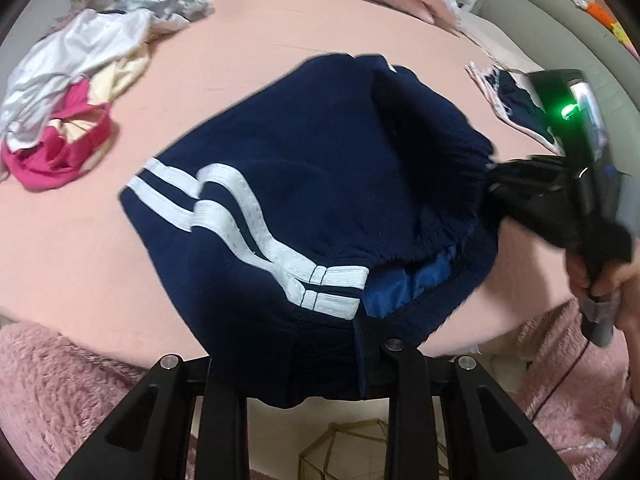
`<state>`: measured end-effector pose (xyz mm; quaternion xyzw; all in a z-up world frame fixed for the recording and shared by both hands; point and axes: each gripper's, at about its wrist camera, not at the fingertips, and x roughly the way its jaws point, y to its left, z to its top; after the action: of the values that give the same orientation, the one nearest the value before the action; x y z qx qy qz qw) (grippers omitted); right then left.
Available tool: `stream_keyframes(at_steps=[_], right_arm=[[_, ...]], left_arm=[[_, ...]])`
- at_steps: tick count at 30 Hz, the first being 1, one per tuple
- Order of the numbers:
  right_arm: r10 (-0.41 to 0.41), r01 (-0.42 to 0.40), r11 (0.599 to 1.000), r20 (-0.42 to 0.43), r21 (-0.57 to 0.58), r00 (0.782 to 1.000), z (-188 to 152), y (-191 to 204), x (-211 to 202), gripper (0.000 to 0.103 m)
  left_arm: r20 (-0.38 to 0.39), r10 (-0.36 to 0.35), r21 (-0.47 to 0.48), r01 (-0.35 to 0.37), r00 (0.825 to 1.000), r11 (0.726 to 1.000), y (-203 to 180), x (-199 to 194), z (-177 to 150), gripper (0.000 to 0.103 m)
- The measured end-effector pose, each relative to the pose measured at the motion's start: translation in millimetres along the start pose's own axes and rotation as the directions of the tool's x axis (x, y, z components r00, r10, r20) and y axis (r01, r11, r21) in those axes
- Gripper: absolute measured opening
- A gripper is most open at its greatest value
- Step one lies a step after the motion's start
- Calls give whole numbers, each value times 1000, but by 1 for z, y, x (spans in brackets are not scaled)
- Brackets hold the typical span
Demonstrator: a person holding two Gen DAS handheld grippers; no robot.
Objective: Fold clothes
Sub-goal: 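Carry the held shorts with both tools to the open bed area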
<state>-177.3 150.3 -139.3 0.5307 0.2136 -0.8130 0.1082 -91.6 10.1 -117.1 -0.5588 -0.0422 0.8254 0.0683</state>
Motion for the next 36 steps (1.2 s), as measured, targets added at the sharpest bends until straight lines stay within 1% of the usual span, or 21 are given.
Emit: stream_keyframes(at_steps=[3,6,9,10,11,13,15,17,18,20,22,23,24,25,26,28,30,32,34,35,36], right_arm=[[28,-45,978,87,203,996,-8,-40,-35,5],[33,-80,937,143,341,989,-29,-77,-73,5],[114,-183,875,176,448,978,-70,-98,-98,6],[115,-182,876,174,446,978,-70,-99,-100,8],[112,-177,880,170,440,979,-69,-100,-101,9],[107,-168,888,162,428,981,-65,-101,-103,10],[102,-158,896,155,415,983,-62,-102,-105,10],[96,-149,903,147,402,984,-58,-104,-107,10],[94,-144,907,144,396,985,-57,-104,-108,10],[88,-135,914,136,383,987,-53,-105,-109,10],[82,-125,921,129,370,988,-50,-107,-111,10],[80,-121,924,126,363,989,-48,-107,-112,10],[60,-118,924,166,364,984,-33,-115,-125,10],[39,-129,921,243,369,969,-7,-129,-152,10],[20,-142,915,309,378,951,12,-142,-179,10],[-22,-168,903,432,396,901,48,-167,-231,10],[-66,-189,894,535,407,843,64,-183,-276,10],[-90,-232,885,637,404,766,65,-195,-315,10],[-89,-270,871,671,411,736,59,-194,-322,10],[-85,-275,866,666,417,742,51,-190,-317,10],[-85,-255,868,634,426,769,41,-181,-299,10]], left_arm=[[58,75,-12,-74,996,997,2,-8,8,24],[131,93,-40,-88,987,995,4,-23,24,24],[187,75,-29,-71,979,997,-2,-41,31,27],[163,61,-23,-58,985,998,-3,-39,27,28],[138,47,-17,-45,989,999,-4,-37,24,33],[9,4,-2,-4,1000,1000,-1,-15,4,35],[-97,-18,12,19,995,1000,-1,7,-13,33],[-96,-25,21,27,995,999,-3,14,-16,26],[-91,-34,25,36,995,999,-4,18,-7,24],[-34,-41,55,43,999,998,-10,15,39,24],[79,-27,97,19,997,995,-24,-15,93,24],[136,-21,117,5,990,993,-30,-30,119,24],[225,-35,134,4,974,991,-38,-62,148,24],[311,-49,150,2,949,989,-46,-95,176,24],[371,-49,160,-12,927,987,-50,-120,190,24],[487,-51,176,-41,872,983,-59,-172,218,24],[580,-62,187,-59,812,981,-51,-227,220,24],[635,-72,197,-72,769,978,-37,-260,200,25],[634,-91,208,-57,768,977,-33,-254,186,26],[611,-93,214,-51,786,976,-29,-241,186,26],[574,-78,215,-58,815,975,-28,-218,175,26]])
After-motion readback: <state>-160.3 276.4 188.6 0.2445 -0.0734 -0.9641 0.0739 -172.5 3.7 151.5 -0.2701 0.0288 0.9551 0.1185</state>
